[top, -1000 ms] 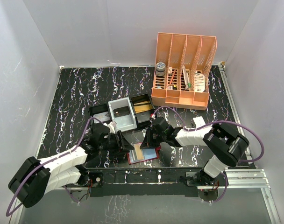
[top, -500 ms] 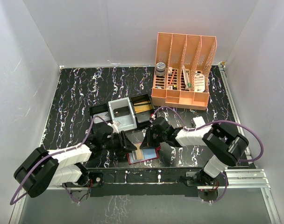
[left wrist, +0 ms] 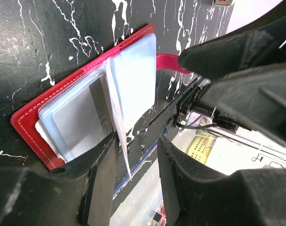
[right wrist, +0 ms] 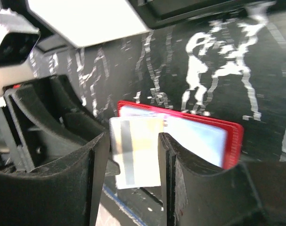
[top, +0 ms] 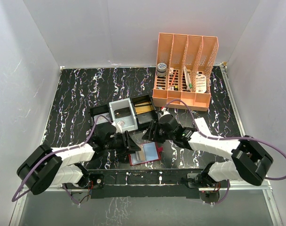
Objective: Take the credit cards out of the card holder
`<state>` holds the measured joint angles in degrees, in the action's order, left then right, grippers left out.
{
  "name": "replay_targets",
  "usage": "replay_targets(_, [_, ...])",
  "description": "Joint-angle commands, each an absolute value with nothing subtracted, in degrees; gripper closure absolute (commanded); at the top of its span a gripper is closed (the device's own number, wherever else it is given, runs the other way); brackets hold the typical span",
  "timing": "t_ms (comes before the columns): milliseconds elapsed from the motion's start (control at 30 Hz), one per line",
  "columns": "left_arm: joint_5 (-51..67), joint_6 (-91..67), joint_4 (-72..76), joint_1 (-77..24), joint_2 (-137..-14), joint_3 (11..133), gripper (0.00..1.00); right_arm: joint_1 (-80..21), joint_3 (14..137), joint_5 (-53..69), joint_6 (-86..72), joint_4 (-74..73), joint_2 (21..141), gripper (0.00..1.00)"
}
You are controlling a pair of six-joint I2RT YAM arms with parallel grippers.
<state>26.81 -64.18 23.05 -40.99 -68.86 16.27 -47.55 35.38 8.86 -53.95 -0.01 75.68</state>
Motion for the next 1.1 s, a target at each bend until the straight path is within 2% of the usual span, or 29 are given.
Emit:
replay_targets(0, [28.68, -64.09, 24.95, -41.78, -70.11, 18.84, 0.63, -47.14, 36.92, -5.78, -56.33, -10.47, 70.62, 0.55])
replay_targets(233, [28.18, -64.26, 25.78, -45.13, -76.17, 24.65, 0.57, -46.54, 31.43, -9.93, -60.57, -9.56, 62.73, 0.51])
replay_targets(400, [26.71, -63.88, 25.26, -48.41, -80.36, 29.55, 0.41, -46.32, 29.82, -11.39, -61.91, -10.23, 58.59, 0.5])
replay_targets(500, [25.44, -62.8, 21.95, -48.87, -80.22, 30.96, 0.36, -46.23, 29.27, -12.17, -62.15, -10.61, 56.53, 0.5])
replay_targets(767, [15.19, -61.27, 10.49, -48.87, -69.47, 29.0, 0.35, -46.14, 26.56, -3.32, -58.98, -2.18, 55.64, 0.6])
replay_targets(1067, [10.66, -64.72, 9.18, -48.94, -64.87, 24.87, 0.38, -46.1, 30.75, 8.41, -54.5, -0.41, 68.72, 0.75])
